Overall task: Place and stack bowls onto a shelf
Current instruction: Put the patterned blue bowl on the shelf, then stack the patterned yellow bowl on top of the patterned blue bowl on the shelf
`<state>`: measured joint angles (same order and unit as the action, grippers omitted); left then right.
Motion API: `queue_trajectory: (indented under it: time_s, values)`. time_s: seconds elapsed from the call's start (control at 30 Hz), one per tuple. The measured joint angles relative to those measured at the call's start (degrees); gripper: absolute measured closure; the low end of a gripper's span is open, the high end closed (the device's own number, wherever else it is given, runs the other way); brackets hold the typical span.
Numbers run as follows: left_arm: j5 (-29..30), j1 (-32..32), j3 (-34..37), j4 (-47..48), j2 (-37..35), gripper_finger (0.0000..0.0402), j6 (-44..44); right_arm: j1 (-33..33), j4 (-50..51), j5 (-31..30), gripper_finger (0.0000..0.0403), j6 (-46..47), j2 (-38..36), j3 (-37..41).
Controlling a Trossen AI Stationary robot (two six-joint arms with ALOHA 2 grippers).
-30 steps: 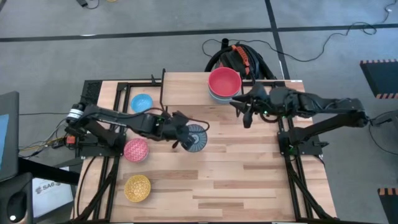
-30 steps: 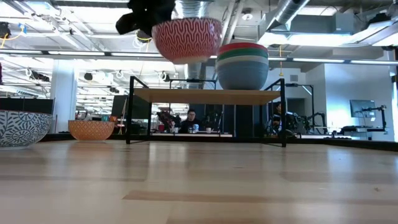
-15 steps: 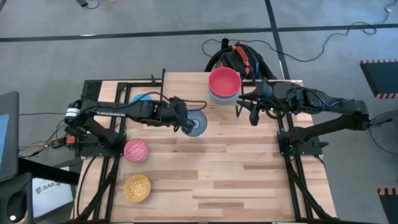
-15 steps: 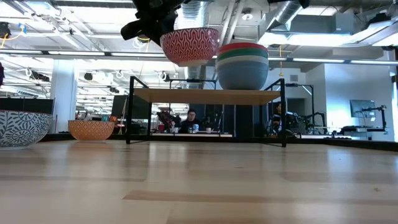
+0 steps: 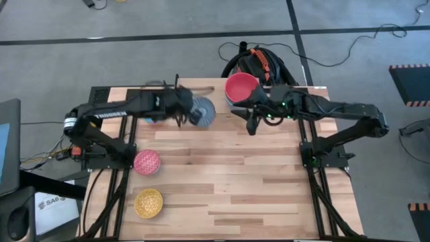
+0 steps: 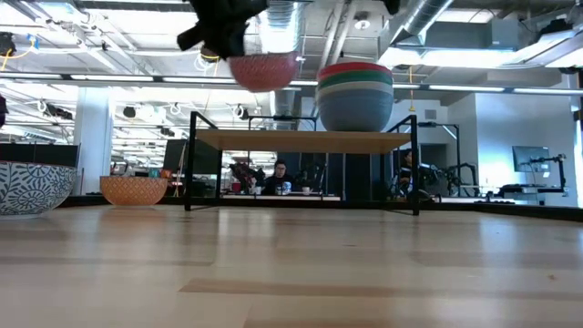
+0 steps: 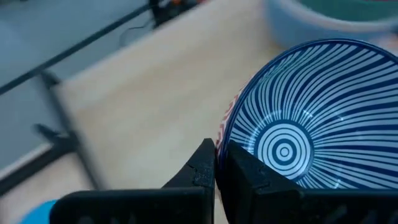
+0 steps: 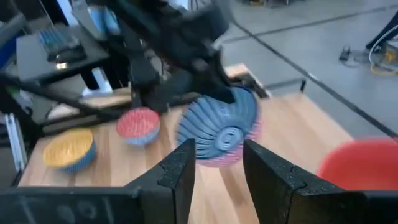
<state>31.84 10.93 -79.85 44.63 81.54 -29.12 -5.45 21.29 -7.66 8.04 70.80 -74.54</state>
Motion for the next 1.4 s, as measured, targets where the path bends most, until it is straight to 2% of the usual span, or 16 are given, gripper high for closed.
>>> queue_trajectory:
  time_s: [0.1, 0.27, 0.4, 0.53, 0.8, 0.97, 1.07, 1.23, 1.4]
  values:
    - [-2.1, 6.8, 0.0, -0.2, -0.5, 0.0401, 3.3, 0.0, 0.8, -0.1, 0.024, 0.0, 2.0, -3.4]
    - [-10.7, 16.8, 0.0, -2.1, 1.1, 0.0401, 8.5, 0.0, 3.6, -3.0, 0.024, 0.4, 5.0, -7.4]
    - [-15.1, 22.3, 0.1, -2.0, 2.1, 0.0401, 10.5, 0.0, 6.5, -4.8, 0.024, 3.1, 6.3, -9.0]
    - [-15.7, 25.3, 0.1, -2.2, 3.4, 0.0393, 11.6, 0.1, 7.6, -4.9, 0.024, 5.8, 6.5, -8.7]
    - [-19.6, 26.8, 0.1, -7.7, 8.6, 0.0385, 13.1, -0.4, 7.9, -5.8, 0.024, 7.0, 6.5, -8.7]
    - [-19.9, 26.8, 0.1, -7.3, 8.7, 0.0372, 12.2, -0.7, 9.7, -5.8, 0.024, 7.1, 6.5, -8.7]
    - [-20.3, 26.7, 0.1, -7.7, 6.8, 0.0343, 11.5, -1.0, 10.3, -5.2, 0.024, 6.4, 6.5, -8.7]
    - [-20.8, 26.0, 0.1, -8.6, 1.0, 0.0267, 8.5, -1.8, 11.6, -2.0, 0.024, 3.8, 6.6, -8.7]
    - [-19.8, 21.1, 0.1, -7.9, -6.0, 0.0204, 7.0, -1.6, 11.9, 3.1, 0.024, 1.9, 9.3, -8.5]
